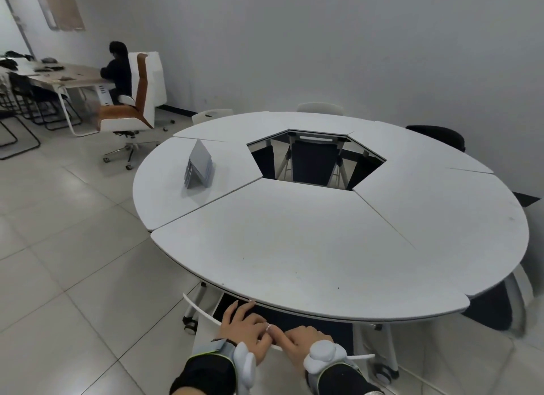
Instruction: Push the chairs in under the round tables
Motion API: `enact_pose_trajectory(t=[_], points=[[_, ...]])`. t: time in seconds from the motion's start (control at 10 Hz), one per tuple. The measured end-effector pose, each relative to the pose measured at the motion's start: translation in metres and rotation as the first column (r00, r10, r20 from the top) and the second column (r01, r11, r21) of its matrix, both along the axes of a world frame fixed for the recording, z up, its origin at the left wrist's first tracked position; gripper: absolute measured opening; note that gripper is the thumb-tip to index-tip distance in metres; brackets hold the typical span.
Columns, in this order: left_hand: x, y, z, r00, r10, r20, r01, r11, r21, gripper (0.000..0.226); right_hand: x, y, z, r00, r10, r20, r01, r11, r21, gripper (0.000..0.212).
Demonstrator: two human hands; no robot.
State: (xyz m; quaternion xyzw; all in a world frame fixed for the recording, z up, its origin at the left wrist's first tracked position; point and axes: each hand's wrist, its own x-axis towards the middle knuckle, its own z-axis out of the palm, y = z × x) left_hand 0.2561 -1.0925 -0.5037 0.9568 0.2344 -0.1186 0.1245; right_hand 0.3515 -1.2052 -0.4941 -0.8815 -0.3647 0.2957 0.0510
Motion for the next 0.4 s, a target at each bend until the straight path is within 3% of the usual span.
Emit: enact_pose_trajectory(t=[0.2,0.3,0.4], points=[[-0.014,-0.006,0.032,0.995,0.077,-0.066,-0.086,0.985,-0.149,0.043,-0.006,-0.001,0.022,0.996,-0.016,-0.085,0.030,0.987,0.157,0.066],[-0.027,-0.004,0.067,0.979,0.200,0.046,-0.177,0.938,-0.298,0.038,-0.023,0.003,0.058,0.989,-0.034,-0.145,0.075,0.955,0.286,0.064],[-0.039,-0.003,0.111,0.955,0.268,0.127,-0.221,0.929,-0.298,0.039,-0.037,0.009,0.089,0.952,-0.163,-0.260,0.262,0.873,0.412,0.071]])
